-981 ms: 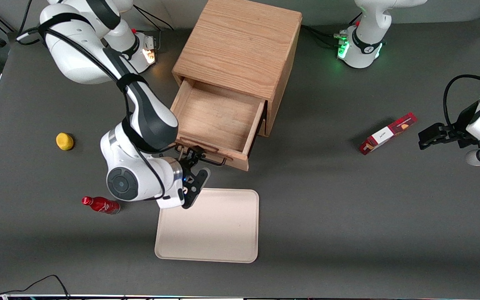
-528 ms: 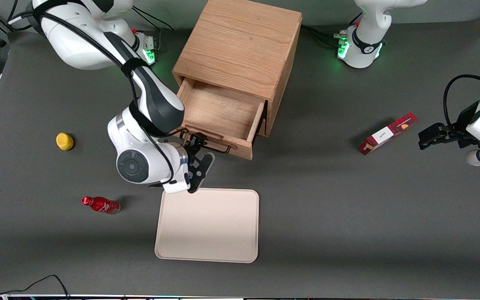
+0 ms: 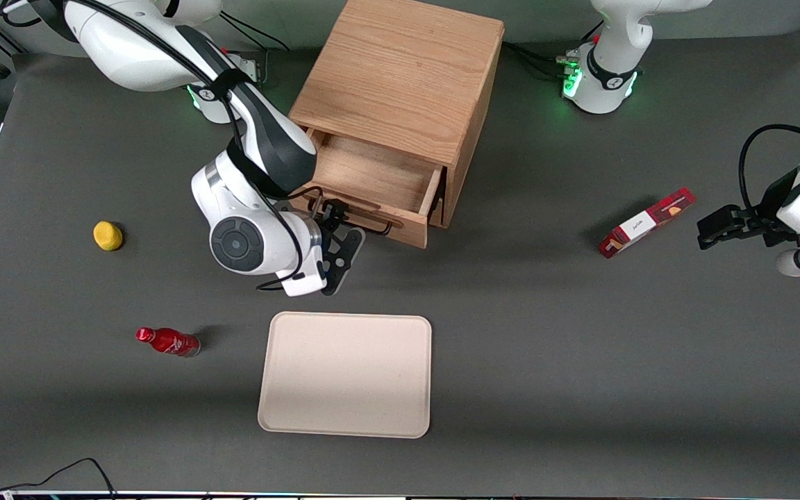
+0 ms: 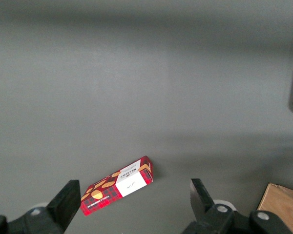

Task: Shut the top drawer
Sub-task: 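Push the drawer front with the right gripper into the cabinet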

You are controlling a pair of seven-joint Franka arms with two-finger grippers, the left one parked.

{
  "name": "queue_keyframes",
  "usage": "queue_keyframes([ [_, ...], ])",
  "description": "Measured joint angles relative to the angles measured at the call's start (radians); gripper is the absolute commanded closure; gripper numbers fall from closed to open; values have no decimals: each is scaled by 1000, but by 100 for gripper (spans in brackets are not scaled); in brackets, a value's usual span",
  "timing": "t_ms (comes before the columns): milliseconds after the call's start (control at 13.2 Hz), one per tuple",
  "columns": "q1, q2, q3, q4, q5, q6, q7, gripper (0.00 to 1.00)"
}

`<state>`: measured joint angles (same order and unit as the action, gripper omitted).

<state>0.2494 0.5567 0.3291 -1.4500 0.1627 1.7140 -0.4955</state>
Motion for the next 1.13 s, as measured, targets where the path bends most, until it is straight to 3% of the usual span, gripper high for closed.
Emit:
queue_keyframes([
  [1132,-4,-55,61,-77,25,11,3,0],
])
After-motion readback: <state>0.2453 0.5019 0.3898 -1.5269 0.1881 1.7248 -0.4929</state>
